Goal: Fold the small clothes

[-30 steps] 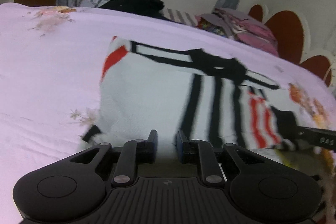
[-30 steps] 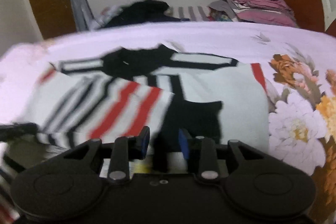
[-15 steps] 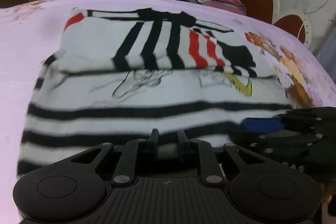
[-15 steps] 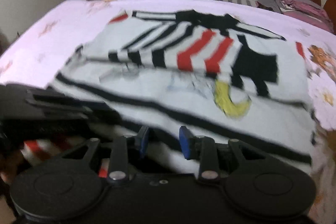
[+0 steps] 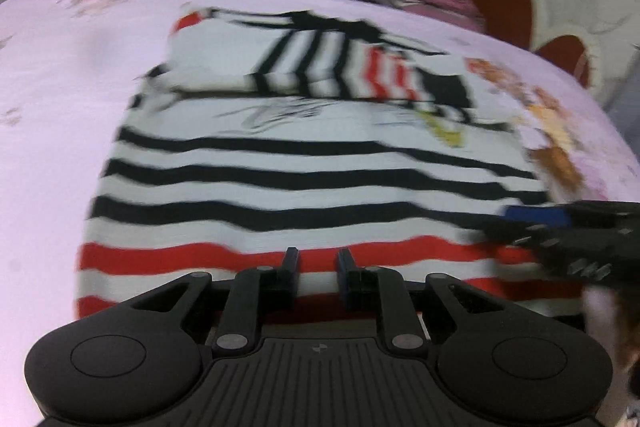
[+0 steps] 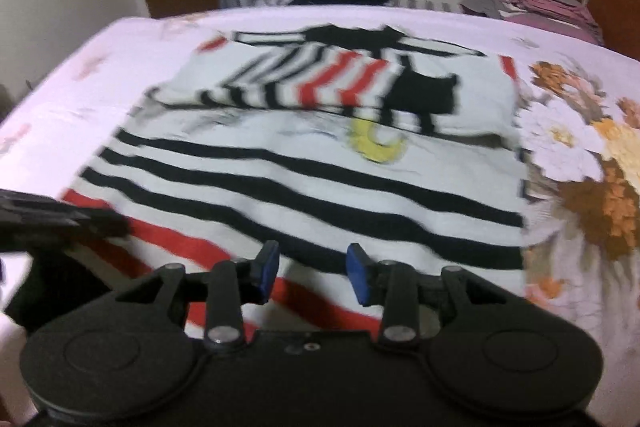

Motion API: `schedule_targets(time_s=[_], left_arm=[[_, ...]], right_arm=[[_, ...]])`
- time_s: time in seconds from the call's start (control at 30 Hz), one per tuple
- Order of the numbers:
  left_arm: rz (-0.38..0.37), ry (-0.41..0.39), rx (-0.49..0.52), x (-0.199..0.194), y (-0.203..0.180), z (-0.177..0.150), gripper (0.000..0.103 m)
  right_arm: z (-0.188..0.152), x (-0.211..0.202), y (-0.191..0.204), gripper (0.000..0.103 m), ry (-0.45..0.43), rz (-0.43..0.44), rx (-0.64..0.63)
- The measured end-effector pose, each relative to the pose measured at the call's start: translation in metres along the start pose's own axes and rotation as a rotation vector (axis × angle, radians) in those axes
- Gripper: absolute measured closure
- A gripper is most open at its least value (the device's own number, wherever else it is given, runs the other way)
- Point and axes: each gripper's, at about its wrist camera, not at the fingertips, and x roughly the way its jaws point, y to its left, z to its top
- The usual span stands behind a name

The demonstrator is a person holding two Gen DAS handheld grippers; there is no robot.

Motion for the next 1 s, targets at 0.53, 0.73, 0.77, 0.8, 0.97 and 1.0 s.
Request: schedule_targets(time_s=[0.53, 0.73, 0.77, 0.8, 0.97, 1.0], left_arm=[[-0.096, 0.05, 0.009, -0.04, 0.049, -0.053, 0.085], [-0.068, 0.022, -0.039, -0.068, 0.078, -0.07, 0.054], [-0.059, 0.017, -0.051, -0.07, 0.083, -0.073, 0.04], [-0.054, 0.006, -0.058, -0.072, 0.088, -0.075, 0.04], [-0.065, 0.034, -0.085, -0.073, 0.106, -0.087, 0.04], [-0.078, 0.038, -0.098, -0.073, 0.108, -0.089, 0.04]], right_arm=[[-0.079, -0.053, 0.014, 0.063, 0.048, -0.259, 0.144], [-0.092, -0.065, 0.034, 0.053, 0.04, -0.29, 0.16], [-0.095, -0.065, 0.035, 0.053, 0.05, -0.302, 0.166], [-0.1, -0.066, 0.034, 0.053, 0.055, -0.316, 0.178], [-0.11, -0.08, 0.033, 0.053, 0.032, -0.366, 0.221], [-0.112, -0.083, 0.03, 0.051, 0.029, -0.368, 0.24]])
